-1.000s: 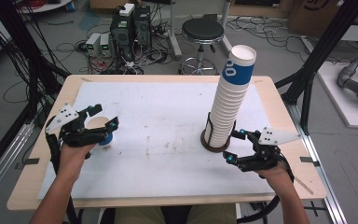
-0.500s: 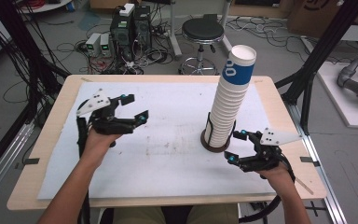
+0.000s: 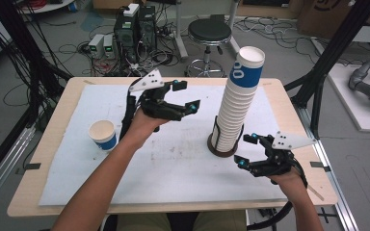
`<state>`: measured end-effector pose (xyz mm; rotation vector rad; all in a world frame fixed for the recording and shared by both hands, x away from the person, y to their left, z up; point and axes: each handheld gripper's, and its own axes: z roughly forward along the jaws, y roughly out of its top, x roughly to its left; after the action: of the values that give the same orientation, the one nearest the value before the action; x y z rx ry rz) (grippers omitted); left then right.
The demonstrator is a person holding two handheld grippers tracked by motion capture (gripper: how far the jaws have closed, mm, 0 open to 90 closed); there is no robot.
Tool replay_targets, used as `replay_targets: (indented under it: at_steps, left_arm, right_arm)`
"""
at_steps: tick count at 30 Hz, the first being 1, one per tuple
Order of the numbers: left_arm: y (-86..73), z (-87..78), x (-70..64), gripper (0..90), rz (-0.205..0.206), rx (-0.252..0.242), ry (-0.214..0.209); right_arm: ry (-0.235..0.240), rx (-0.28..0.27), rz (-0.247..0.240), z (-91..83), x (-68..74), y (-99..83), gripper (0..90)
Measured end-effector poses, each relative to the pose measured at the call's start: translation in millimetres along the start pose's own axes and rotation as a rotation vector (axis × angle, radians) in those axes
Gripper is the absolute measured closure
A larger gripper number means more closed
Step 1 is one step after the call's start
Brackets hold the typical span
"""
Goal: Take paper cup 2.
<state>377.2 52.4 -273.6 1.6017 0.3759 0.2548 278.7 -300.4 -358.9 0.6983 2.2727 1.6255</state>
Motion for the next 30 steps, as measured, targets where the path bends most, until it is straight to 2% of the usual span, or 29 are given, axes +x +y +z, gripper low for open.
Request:
replay_targets:
  at_steps: [4,7,8,11,17,30]
  left_arm:
    - [6.3,26.7,-4.1,15.9,0.01,0.014,-0.05]
    - [6.4,44.4,-3.9,15.8,0.002,0.027,-0.053]
    - [6.4,44.4,-3.9,15.9,0.002,0.027,-0.053]
    - [6.4,60.1,-4.4,15.9,0.002,0.011,-0.049]
    - [6.7,75.9,-8.5,15.8,0.016,0.023,-0.079]
    - [9.6,104.7,-13.4,13.8,0.017,0.054,-0.09]
  right_arm:
    - [0.0,-0.003,-0.002,-0.9,0.2,0.7,18.7]
    - [0.002,-0.003,0.001,-1.3,0.3,0.8,18.7]
    - [0.003,-0.003,0.003,-1.5,0.5,0.8,18.7]
    - [0.0,-0.006,0.002,-2.2,0.4,0.7,18.7]
    - [-0.003,-0.01,0.006,-4.9,-1.2,0.2,18.7]
    - [0.0,-0.01,0.007,-5.8,-0.1,1.2,18.7]
